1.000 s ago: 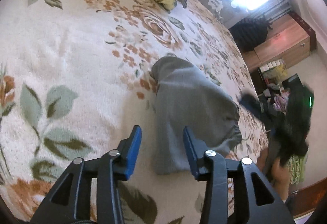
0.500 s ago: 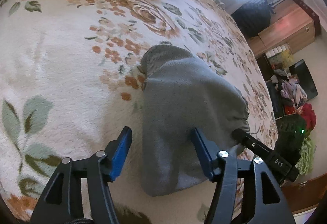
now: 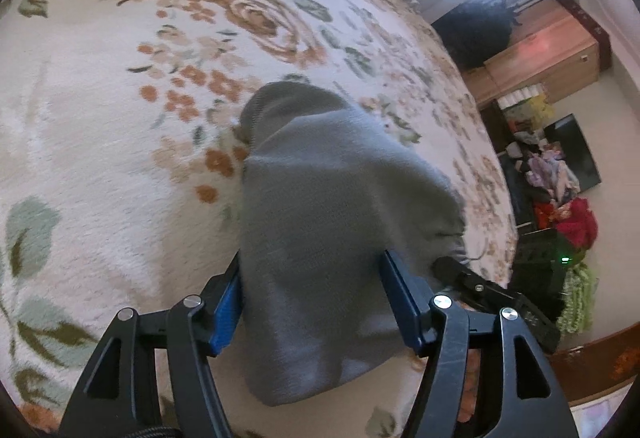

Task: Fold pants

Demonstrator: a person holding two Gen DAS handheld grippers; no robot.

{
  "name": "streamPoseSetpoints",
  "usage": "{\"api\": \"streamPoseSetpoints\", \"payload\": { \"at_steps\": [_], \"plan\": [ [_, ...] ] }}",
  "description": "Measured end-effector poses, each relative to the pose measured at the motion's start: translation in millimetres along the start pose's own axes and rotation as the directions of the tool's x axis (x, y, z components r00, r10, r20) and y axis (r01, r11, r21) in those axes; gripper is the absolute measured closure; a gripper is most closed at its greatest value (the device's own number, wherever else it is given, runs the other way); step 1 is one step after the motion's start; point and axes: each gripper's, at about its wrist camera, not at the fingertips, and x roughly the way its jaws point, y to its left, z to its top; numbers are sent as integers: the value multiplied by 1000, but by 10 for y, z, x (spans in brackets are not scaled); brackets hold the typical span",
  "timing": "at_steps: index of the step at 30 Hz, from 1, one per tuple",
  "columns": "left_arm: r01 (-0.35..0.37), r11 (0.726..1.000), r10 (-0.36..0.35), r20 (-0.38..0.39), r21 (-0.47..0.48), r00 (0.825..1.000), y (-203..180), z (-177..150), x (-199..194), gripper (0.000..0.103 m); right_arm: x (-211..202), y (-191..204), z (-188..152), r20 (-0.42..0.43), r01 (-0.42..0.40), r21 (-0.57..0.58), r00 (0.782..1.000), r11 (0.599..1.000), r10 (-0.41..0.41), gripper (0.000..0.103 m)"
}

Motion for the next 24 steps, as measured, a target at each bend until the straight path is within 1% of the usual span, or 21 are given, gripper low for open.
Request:
{"api": "streamPoseSetpoints", "payload": {
  "at_steps": [2, 4, 8, 9, 11, 12, 13, 14, 16, 19, 22, 24],
  "plan": [
    [-21, 1000, 21, -22, 16, 1000, -35, 11, 56, 33, -20, -47, -5, 12, -26, 31, 1000, 999, 26, 21],
    [-24, 1000, 25, -43, 14, 999, -23, 15, 116, 32, -7, -80, -7, 11, -36, 53, 999, 998, 36, 21],
    [18, 999, -19, -54, -26, 998, 92, 9, 161, 31, 24, -44, -26, 3, -30, 45, 1000, 999, 30, 21],
    [27, 999, -28, -55, -31, 998, 106, 2, 163, 33, 31, -32, -36, 0, -35, 43, 999, 998, 35, 21],
    [39, 999, -41, -60, -34, 997, 120, -4, 163, 33, 47, -16, -47, -4, -45, 43, 999, 998, 45, 23],
    [41, 999, -42, -60, -29, 997, 111, -6, 156, 36, 59, -7, -61, -5, -53, 45, 999, 998, 53, 28],
    [51, 998, -53, -60, -23, 997, 100, -9, 146, 43, 68, -5, -75, -7, -57, 50, 998, 997, 57, 32],
    [63, 998, -63, -61, -16, 996, 86, -13, 134, 45, 67, -6, -86, 0, -55, 54, 998, 997, 55, 32],
    [60, 998, -60, -58, 4, 996, 47, -25, 114, 55, 49, -17, -107, 14, -56, 61, 998, 997, 56, 37],
    [66, 998, -65, -53, 22, 996, 28, -39, 74, 66, 12, -31, -141, 31, -68, 75, 997, 995, 66, 42],
    [70, 997, -69, -44, 24, 997, 30, -54, 49, 71, -20, 7, -165, 39, -62, 66, 997, 996, 60, 46],
    [73, 997, -72, -35, 26, 997, 33, -70, 15, 73, -49, 76, -174, 44, -50, 44, 998, 998, 48, 47]
  ]
}}
